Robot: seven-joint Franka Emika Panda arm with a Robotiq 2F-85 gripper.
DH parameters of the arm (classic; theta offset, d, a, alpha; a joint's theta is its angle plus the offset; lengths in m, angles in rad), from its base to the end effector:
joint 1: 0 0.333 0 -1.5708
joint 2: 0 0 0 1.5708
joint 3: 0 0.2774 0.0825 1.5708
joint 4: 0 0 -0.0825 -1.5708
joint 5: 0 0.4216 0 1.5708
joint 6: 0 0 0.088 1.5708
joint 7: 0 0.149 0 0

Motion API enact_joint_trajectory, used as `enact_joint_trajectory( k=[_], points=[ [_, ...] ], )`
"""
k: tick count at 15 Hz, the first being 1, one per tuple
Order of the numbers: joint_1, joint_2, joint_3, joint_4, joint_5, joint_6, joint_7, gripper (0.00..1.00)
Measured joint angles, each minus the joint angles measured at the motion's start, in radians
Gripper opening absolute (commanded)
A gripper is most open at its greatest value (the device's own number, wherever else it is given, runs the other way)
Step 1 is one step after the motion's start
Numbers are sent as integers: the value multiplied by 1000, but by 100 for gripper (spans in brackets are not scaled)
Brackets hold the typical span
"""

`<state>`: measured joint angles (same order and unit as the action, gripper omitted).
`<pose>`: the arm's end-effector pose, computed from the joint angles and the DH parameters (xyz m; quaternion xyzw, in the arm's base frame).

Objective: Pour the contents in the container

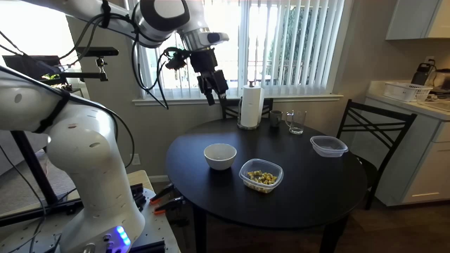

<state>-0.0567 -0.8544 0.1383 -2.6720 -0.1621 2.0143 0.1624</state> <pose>0.3901 0.0075 0.4260 0.9869 -0.0306 0.1060 0.1178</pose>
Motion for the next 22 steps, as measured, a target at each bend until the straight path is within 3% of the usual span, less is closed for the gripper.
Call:
enact_joint_trajectory(
  k=[4, 10, 14, 22],
  points=[
    [96, 132, 41, 98, -2, 5, -24, 100],
    [70, 473, -104, 206, -73, 111, -281, 100],
    [76, 662, -118, 311, -93, 111, -422, 100],
    [76, 681, -118, 327, -94, 111, -424, 100]
  ],
)
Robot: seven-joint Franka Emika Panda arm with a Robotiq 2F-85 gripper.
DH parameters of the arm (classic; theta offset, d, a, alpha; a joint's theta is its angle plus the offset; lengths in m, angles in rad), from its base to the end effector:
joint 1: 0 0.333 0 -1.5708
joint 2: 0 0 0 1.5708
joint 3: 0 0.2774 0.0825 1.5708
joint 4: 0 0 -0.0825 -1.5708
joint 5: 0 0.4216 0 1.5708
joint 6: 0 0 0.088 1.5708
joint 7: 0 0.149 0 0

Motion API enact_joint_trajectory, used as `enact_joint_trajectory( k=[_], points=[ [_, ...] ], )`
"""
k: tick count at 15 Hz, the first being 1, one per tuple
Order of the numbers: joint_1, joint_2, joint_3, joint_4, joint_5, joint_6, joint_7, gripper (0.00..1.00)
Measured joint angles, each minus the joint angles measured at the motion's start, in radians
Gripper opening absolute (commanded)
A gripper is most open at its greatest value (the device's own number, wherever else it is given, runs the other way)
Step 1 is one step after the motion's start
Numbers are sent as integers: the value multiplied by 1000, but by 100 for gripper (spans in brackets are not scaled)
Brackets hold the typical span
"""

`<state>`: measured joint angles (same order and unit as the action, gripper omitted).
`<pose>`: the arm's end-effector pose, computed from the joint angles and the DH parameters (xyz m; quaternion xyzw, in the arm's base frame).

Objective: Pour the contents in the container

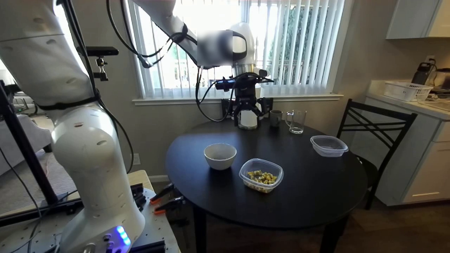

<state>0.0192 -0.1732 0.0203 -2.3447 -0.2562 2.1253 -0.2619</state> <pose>0.5108 -0.0005 0.2995 0.9697 0.2176 -0.0350 0.1055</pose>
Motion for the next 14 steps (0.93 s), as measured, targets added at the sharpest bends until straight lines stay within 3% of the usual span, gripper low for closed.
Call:
enact_joint_trajectory(
  k=[6, 9, 14],
  points=[
    [-2, 31, -3, 5, 0, 7, 0, 100],
    [-4, 142, -26, 44, 17, 7, -34, 100],
    [-12, 341, -35, 132, 126, 39, -208, 100]
  ],
)
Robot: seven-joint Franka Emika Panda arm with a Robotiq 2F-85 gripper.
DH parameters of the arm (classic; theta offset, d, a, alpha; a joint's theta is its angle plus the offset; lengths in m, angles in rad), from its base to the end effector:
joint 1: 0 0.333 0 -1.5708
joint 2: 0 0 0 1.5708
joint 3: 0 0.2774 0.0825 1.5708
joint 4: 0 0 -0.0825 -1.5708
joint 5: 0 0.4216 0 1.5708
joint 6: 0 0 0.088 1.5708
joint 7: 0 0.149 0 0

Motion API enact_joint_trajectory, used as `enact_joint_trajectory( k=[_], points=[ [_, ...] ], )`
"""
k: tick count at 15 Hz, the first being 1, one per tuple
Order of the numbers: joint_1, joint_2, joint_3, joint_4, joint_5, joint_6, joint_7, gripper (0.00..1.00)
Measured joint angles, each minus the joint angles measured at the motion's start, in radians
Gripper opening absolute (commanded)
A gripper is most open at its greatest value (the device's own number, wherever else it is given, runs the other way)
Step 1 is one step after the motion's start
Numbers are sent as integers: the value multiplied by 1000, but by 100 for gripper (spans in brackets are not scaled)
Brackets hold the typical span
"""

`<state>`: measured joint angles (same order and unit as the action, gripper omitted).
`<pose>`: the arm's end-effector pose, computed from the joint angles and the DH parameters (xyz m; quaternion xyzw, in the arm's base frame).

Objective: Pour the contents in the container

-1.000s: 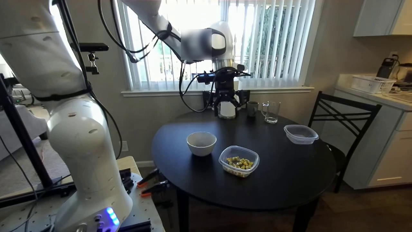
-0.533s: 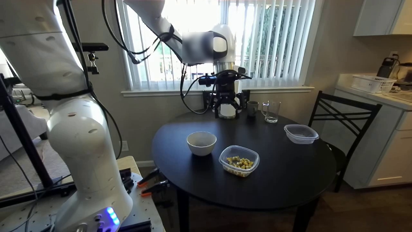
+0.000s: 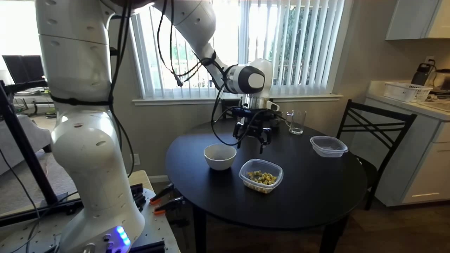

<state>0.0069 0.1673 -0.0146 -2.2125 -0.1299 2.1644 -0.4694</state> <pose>0.5327 -0.0140 0.1808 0.9562 0.2677 -0.1163 0.0240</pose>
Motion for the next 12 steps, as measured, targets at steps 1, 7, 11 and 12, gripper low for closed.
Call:
enact_joint_trajectory(
  k=[1, 7, 11, 12],
  points=[
    [-1, 36, 6, 16, 9, 14, -11, 100],
    [-17, 209, 41, 127, 81, 117, -13, 100],
    [-42, 286, 75, 181, 146, 156, -13, 100],
    [-47, 303, 83, 189, 159, 167, -13, 100]
  ],
)
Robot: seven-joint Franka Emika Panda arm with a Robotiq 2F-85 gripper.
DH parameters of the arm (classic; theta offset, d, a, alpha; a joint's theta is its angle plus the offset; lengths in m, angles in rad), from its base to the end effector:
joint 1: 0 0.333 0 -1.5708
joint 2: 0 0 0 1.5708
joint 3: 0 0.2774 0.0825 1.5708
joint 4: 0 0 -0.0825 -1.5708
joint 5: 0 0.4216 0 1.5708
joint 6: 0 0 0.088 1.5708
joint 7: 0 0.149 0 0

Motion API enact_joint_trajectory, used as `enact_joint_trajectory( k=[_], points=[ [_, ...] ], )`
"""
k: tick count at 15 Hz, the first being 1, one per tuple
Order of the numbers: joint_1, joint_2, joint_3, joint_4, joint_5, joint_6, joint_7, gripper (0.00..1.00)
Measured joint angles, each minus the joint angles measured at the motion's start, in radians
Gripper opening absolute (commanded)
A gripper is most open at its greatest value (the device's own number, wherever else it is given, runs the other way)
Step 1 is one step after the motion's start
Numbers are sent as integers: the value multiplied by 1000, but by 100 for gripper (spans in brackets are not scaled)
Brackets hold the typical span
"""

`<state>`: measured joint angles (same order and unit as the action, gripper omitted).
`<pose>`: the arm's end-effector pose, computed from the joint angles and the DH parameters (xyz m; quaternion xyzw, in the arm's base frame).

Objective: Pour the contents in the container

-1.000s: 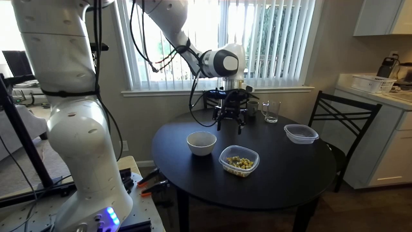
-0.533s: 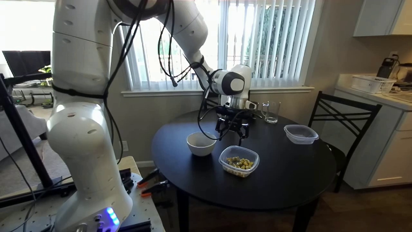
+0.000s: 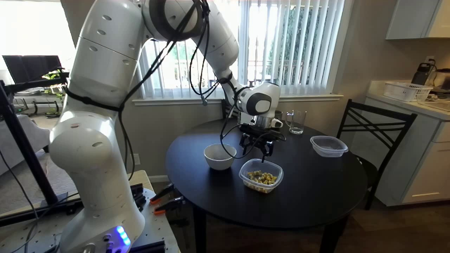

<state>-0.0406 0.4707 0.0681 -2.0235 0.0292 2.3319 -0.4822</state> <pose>0.5821 0.0204 0.0957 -0.9675 -0.2383 0.0728 0.0429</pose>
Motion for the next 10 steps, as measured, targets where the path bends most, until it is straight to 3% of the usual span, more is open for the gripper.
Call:
enact_joint_trajectory(
  k=[3, 4, 5, 10],
  points=[
    [-11, 50, 18, 14, 28, 46, 4, 100],
    [-13, 64, 21, 16, 34, 63, 9, 75],
    [-13, 76, 23, 16, 39, 80, 18, 74],
    [-13, 96, 27, -1, 40, 169, 84, 41]
  ],
)
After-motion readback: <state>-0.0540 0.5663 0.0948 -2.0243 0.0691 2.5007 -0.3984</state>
